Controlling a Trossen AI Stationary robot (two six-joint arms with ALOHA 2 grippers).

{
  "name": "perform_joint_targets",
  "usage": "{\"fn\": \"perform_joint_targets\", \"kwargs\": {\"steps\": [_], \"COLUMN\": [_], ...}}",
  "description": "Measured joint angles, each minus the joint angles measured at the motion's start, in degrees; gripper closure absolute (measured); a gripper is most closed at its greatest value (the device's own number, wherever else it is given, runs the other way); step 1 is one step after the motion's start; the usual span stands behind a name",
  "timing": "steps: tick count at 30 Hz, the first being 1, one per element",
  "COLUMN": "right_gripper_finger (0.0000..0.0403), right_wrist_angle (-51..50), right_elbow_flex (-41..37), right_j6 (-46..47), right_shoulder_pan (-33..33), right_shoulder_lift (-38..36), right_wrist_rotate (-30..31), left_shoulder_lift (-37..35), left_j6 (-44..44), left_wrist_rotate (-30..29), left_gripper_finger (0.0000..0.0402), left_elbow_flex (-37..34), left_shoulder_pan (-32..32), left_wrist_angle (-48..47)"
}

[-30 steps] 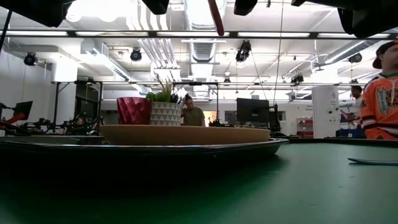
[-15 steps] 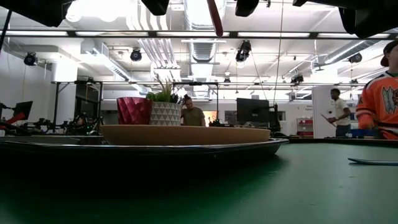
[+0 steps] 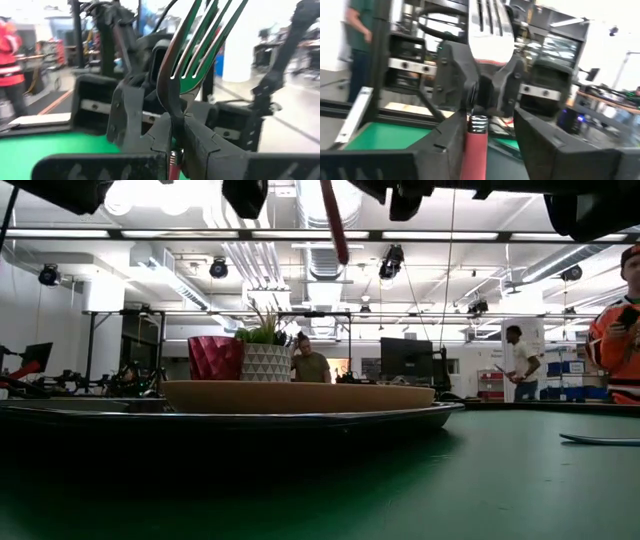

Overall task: Pick and place plate/cup/fork/spoon on tray
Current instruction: Put the pink fork on the black tray to the bottom of the red cup

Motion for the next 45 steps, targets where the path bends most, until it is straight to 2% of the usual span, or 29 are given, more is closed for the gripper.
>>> {"fn": "perform_joint_targets", "kwargs": {"steps": [7, 14, 25, 32, 37, 45], "right_gripper_finger": [0.0215, 0.0207, 0.0207, 0.0206, 0.0207, 0.0207], "right_wrist_angle": [-0.4, -4.3, -8.4, -10.5, -17.3, -42.7], "right_elbow_flex": [0.0, 0.0, 0.1, 0.1, 0.1, 0.0], "right_j6": [0.8, 3.5, 5.8, 6.9, 9.1, 21.2], "right_shoulder_pan": [0.0, 0.0, 0.0, 0.2, 1.3, 1.2], "right_shoulder_lift": [-0.5, -3.1, -4.4, -4.8, -7.8, -18.9], "right_wrist_rotate": [4.4, 5.8, 6.7, 10.1, 15.0, 16.3], "left_shoulder_lift": [-5.4, -9.2, -11.5, -13.3, -18.3, -27.9], "left_j6": [-2.9, -5.6, -5.9, -6.2, -13.7, -36.2], "left_wrist_rotate": [-4.5, -8.0, -11.2, -11.7, -15.3, -17.1], "left_gripper_finger": [0.0387, 0.0387, 0.0387, 0.0387, 0.0387, 0.0387], "left_elbow_flex": [-0.1, -0.4, -0.4, -0.4, -0.4, 0.8], "left_shoulder_pan": [0.0, -0.1, 0.0, 0.0, 0.0, 1.2], "left_wrist_angle": [-11.6, -20.9, -25.5, -29.6, -42.2, -74.9]}}
